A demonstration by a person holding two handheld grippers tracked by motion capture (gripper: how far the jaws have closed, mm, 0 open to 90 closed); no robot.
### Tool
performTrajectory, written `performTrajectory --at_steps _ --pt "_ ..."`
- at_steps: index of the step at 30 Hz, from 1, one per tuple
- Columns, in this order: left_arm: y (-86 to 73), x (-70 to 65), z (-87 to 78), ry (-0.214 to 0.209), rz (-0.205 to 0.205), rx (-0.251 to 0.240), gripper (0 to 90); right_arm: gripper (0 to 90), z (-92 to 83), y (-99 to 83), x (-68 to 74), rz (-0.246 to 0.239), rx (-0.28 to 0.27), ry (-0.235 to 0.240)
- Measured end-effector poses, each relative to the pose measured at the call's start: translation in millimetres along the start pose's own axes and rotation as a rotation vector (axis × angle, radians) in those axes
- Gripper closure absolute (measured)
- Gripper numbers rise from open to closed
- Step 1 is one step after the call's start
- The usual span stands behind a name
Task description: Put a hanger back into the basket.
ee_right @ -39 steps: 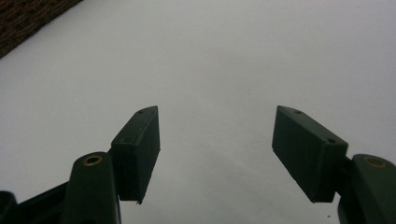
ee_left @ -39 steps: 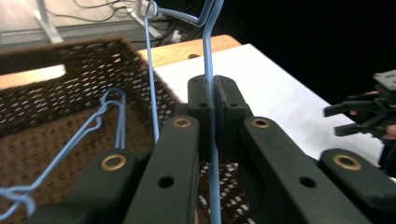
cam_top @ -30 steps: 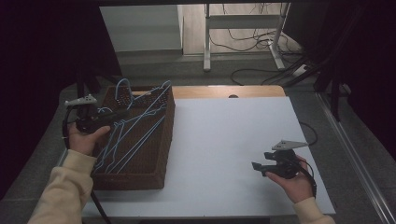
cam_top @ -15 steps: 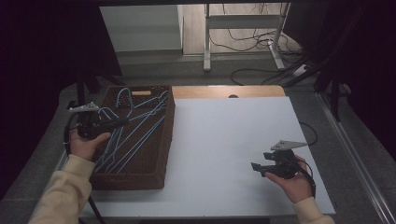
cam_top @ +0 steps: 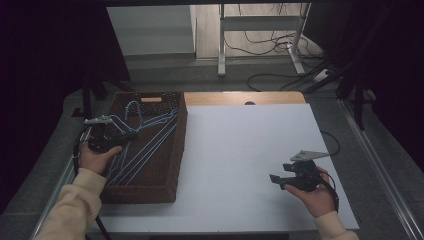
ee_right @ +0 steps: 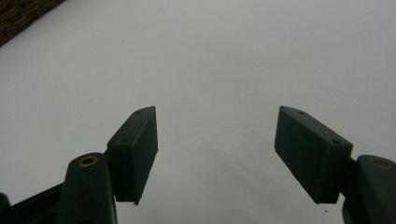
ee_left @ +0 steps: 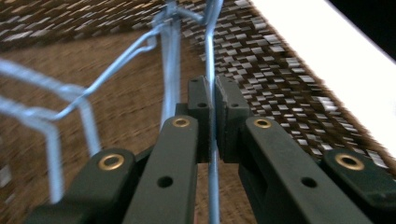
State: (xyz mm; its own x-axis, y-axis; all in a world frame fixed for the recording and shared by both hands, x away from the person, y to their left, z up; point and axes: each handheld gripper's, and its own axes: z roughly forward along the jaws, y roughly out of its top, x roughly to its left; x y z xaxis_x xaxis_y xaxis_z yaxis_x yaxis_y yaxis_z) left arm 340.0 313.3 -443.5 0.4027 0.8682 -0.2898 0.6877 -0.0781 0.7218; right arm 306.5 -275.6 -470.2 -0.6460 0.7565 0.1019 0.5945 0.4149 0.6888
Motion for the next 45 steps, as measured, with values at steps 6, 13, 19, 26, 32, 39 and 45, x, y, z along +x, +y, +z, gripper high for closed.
performTrajectory --at_steps 6,13,19,26,32,39,45 --pt "-1.6 5.8 -2.9 0.161 -0.044 0.012 50.3 30.1 0.1 0.2 1.2 0.000 0.001 0.000" --pt "-0.3 -18.0 -17.0 0.047 0.042 -0.046 36.0 29.8 1.1 0.2 1.5 -0.002 0.004 0.003" --pt "-5.7 -47.2 -27.1 -0.035 0.114 -0.092 33.6 28.5 1.3 -0.5 0.3 -0.006 0.004 0.010" --pt "-18.4 -84.4 -29.4 -0.140 0.206 -0.086 30.3 25.5 -1.0 0.1 1.4 -0.035 -0.016 0.022" --pt "-36.5 -106.1 -27.2 -0.174 0.231 -0.081 27.4 23.6 -2.3 -1.1 0.5 -0.040 -0.027 0.037" --pt "-49.3 -118.8 -20.9 -0.150 0.260 -0.041 25.2 23.3 -4.3 -2.4 -3.6 -0.033 -0.041 0.048" --pt "-51.0 -120.1 -17.7 -0.156 0.254 -0.038 24.5 23.1 -4.6 -2.1 -5.2 -0.043 -0.052 0.049"
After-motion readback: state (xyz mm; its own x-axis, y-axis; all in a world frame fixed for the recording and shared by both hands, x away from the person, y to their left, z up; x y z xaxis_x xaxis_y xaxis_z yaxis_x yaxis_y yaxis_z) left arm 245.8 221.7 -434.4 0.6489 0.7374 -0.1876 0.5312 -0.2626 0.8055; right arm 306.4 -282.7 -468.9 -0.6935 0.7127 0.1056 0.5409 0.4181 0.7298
